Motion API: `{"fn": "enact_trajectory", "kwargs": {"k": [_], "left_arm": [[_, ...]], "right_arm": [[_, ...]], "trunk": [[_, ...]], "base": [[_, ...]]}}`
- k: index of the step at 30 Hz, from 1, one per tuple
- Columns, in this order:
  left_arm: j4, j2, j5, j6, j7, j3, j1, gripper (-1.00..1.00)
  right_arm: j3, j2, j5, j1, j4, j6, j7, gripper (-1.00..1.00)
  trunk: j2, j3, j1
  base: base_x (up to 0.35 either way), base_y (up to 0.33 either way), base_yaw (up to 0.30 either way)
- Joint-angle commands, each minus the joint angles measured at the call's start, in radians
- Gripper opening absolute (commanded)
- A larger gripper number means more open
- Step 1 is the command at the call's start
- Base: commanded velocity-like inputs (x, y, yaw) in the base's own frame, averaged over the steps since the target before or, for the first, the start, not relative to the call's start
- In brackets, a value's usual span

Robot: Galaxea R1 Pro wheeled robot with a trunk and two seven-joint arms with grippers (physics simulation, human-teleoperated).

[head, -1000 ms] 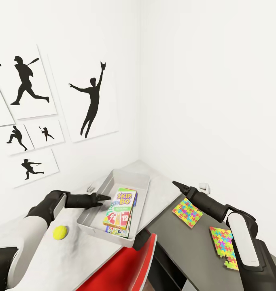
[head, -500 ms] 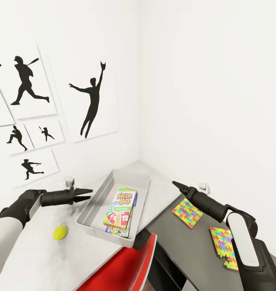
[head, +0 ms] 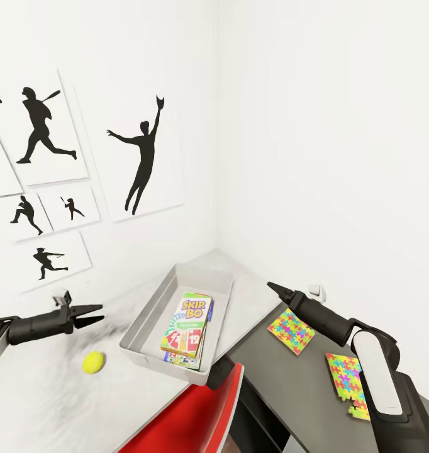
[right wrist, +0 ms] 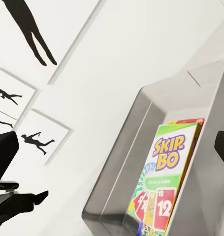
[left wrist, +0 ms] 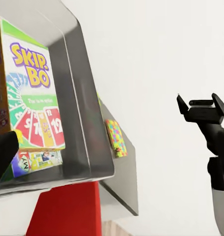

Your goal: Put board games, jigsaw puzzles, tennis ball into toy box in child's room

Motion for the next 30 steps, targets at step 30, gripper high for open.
{"fn": "enact_trajectory", "kwargs": {"k": [30], "left_arm": [[-0.005,0.02,0.016,0.005,-0.004,0.009,0.015,1.0]], "right_arm": [[-0.008,0.002,-0.001,-0.001,0.001,0.005,0.007,1.0]], "trunk": [[-0.002,-0.002,0.001]], "base": [[-0.131,-0.02,0.0]]}}
